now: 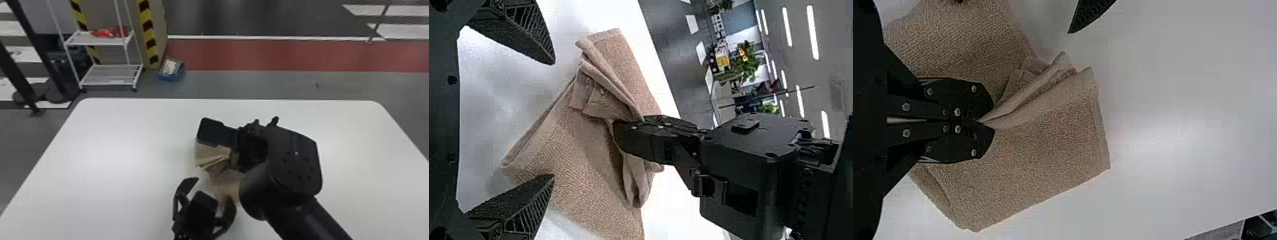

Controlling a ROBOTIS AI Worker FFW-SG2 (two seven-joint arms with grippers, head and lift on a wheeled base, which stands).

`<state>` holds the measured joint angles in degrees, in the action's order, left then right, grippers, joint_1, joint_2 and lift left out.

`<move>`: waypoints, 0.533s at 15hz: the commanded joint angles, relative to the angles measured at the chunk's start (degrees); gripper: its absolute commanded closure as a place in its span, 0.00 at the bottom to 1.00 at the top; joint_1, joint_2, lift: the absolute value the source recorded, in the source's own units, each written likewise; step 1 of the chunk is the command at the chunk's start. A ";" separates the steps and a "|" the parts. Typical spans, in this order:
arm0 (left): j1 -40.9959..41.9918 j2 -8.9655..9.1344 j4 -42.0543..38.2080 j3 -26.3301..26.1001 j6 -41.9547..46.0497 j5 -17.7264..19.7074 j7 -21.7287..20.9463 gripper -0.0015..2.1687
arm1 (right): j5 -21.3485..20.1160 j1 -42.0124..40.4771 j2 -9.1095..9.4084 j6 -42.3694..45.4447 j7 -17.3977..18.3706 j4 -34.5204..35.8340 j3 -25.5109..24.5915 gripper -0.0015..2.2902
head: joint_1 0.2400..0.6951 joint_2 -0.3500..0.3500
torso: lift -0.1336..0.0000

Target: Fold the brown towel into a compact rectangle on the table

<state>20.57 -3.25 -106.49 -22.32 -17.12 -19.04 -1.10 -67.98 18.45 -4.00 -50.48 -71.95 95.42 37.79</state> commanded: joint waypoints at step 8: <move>0.00 -0.01 -1.35 0.08 -3.24 -0.21 -0.75 0.04 | 3.03 -2.54 -4.96 0.07 -6.37 11.28 -2.10 0.62 | 1.00 0.49 | 0.07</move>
<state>20.56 -3.24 -107.91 -22.39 -20.12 -19.24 -1.84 -65.30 16.38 -7.83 -50.74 -78.12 104.87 35.69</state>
